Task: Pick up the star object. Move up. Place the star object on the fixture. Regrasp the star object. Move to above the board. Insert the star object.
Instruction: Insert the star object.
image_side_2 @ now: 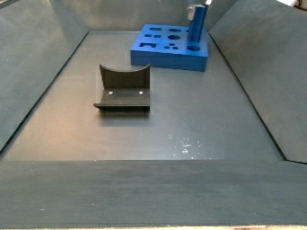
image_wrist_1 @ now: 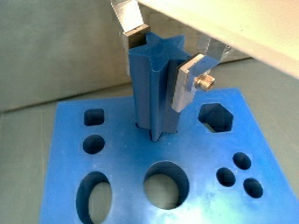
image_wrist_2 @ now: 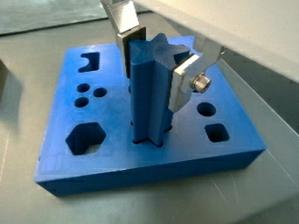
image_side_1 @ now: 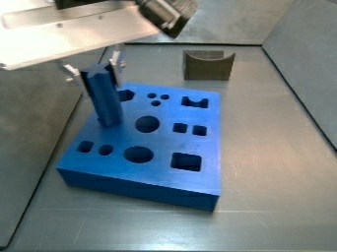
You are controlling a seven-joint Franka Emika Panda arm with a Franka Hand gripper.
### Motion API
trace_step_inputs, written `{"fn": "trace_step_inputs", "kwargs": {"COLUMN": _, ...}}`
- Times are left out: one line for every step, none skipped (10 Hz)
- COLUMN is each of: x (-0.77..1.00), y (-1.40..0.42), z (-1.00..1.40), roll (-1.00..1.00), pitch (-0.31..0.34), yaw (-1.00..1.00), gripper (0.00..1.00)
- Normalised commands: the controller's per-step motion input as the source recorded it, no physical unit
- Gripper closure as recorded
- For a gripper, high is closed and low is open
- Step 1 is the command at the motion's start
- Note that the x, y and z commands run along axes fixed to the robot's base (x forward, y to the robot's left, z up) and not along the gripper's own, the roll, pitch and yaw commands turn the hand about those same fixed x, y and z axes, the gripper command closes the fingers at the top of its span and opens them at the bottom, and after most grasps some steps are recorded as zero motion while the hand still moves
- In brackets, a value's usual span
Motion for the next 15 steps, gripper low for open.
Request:
{"fn": "trace_step_inputs", "kwargs": {"x": 0.0, "y": -0.03, "z": -0.08, "roll": 0.01, "pitch": -0.06, "yaw": 0.0, "gripper": 1.0}}
{"fn": "trace_step_inputs", "kwargs": {"x": -0.01, "y": -0.13, "z": -0.76, "roll": 0.27, "pitch": -0.44, "yaw": 0.0, "gripper": 1.0}}
{"fn": "trace_step_inputs", "kwargs": {"x": -0.01, "y": -0.13, "z": -0.92, "roll": 0.16, "pitch": -0.357, "yaw": 0.0, "gripper": 1.0}}
{"fn": "trace_step_inputs", "kwargs": {"x": -0.01, "y": -0.09, "z": -0.93, "roll": 0.15, "pitch": -0.354, "yaw": 0.01, "gripper": 1.0}}
{"fn": "trace_step_inputs", "kwargs": {"x": -0.01, "y": -0.08, "z": -0.94, "roll": 0.14, "pitch": -0.343, "yaw": 0.03, "gripper": 1.0}}
{"fn": "trace_step_inputs", "kwargs": {"x": -0.01, "y": -0.05, "z": -0.92, "roll": 0.16, "pitch": -0.349, "yaw": 0.04, "gripper": 1.0}}
{"fn": "trace_step_inputs", "kwargs": {"x": 0.0, "y": 0.0, "z": -0.68, "roll": 0.23, "pitch": -0.371, "yaw": 0.02, "gripper": 1.0}}
{"fn": "trace_step_inputs", "kwargs": {"x": 0.0, "y": 0.0, "z": -0.06, "roll": 0.04, "pitch": 0.0, "yaw": 0.0, "gripper": 1.0}}
{"fn": "trace_step_inputs", "kwargs": {"x": 0.24, "y": -0.06, "z": -0.7, "roll": 0.45, "pitch": 0.309, "yaw": 0.0, "gripper": 1.0}}
{"fn": "trace_step_inputs", "kwargs": {"x": 0.24, "y": 0.0, "z": -0.82, "roll": 0.29, "pitch": 0.311, "yaw": -0.04, "gripper": 1.0}}
{"fn": "trace_step_inputs", "kwargs": {"x": -0.04, "y": 0.0, "z": 0.0, "roll": 0.0, "pitch": -0.074, "yaw": 0.0, "gripper": 1.0}}
{"fn": "trace_step_inputs", "kwargs": {"x": 0.0, "y": 0.0, "z": -0.22, "roll": 0.0, "pitch": 0.0, "yaw": 0.0, "gripper": 1.0}}
{"fn": "trace_step_inputs", "kwargs": {"x": -0.08, "y": 0.0, "z": -1.0, "roll": 0.0, "pitch": -0.194, "yaw": 0.0, "gripper": 1.0}}
{"fn": "trace_step_inputs", "kwargs": {"x": 0.0, "y": 0.0, "z": -1.0, "roll": 0.0, "pitch": -0.066, "yaw": 0.0, "gripper": 1.0}}
{"fn": "trace_step_inputs", "kwargs": {"x": 0.0, "y": 0.0, "z": -1.0, "roll": 0.0, "pitch": -0.017, "yaw": 0.0, "gripper": 1.0}}
